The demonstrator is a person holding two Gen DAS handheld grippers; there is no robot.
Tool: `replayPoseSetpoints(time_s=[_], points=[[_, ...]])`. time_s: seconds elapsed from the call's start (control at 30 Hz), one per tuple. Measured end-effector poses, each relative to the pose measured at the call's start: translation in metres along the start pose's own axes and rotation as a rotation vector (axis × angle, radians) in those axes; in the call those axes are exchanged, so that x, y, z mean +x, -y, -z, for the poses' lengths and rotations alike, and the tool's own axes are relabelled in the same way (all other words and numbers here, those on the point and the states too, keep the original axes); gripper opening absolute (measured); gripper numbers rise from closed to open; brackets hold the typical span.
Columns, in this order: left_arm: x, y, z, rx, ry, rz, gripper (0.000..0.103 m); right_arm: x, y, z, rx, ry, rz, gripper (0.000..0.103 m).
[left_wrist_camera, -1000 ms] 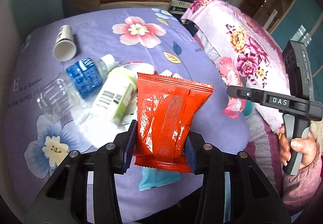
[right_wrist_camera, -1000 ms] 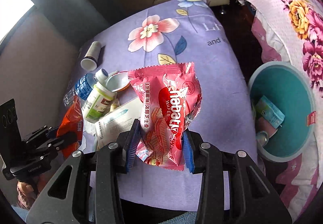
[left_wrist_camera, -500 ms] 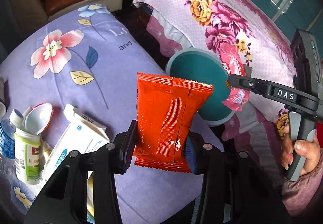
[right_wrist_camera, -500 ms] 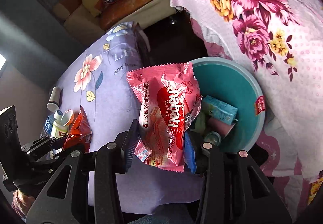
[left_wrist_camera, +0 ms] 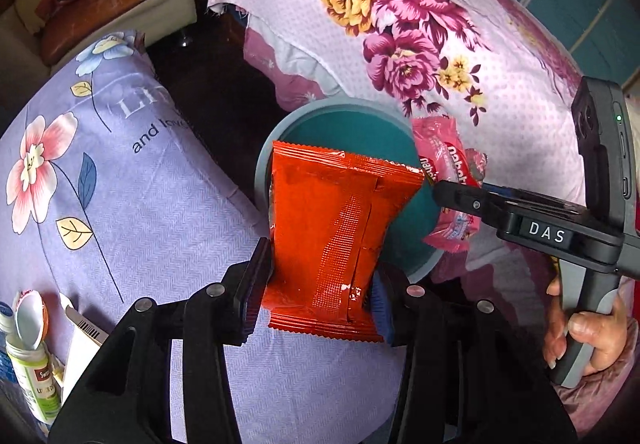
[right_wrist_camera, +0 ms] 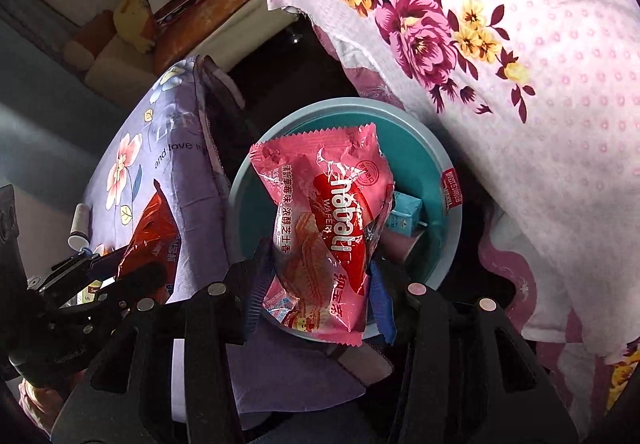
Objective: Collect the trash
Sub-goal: 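Carry the red bag and Nabati pack to the wastebasket and release both, then move both grippers back toward the medicine box and bottles on the bed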
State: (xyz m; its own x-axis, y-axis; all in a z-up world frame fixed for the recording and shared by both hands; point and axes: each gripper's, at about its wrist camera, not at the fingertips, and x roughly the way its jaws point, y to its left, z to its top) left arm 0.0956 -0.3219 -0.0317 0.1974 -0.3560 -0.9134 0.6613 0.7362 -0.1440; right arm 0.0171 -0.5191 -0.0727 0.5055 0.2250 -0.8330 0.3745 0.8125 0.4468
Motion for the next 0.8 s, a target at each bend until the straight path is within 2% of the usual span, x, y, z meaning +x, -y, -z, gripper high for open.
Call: replayPoseSetpoints(time_s=[0.07, 0.13, 0.2, 0.33, 0.8], points=[[0.0, 0.002, -0.002, 0.002, 0.006, -0.003, 0.059, 0.0, 0.002, -0.001, 0.008, 0.0, 0.003, 0.052], [0.0, 0.001, -0.001, -0.001, 0.014, -0.014, 0.078, 0.0, 0.004, -0.001, 0.016, -0.002, 0.005, 0.059], [-0.002, -0.001, 0.001, -0.005, 0.022, -0.025, 0.083, -0.001, 0.005, -0.001, 0.024, 0.0, 0.008, 0.063], [-0.005, -0.01, 0.007, -0.025, 0.012, -0.029, 0.089, -0.001, 0.004, -0.001, 0.043, -0.004, 0.006, 0.075], [-0.034, -0.049, 0.052, -0.132, 0.021, -0.015, 0.091, 0.003, -0.038, 0.012, -0.024, -0.051, 0.022, 0.078]])
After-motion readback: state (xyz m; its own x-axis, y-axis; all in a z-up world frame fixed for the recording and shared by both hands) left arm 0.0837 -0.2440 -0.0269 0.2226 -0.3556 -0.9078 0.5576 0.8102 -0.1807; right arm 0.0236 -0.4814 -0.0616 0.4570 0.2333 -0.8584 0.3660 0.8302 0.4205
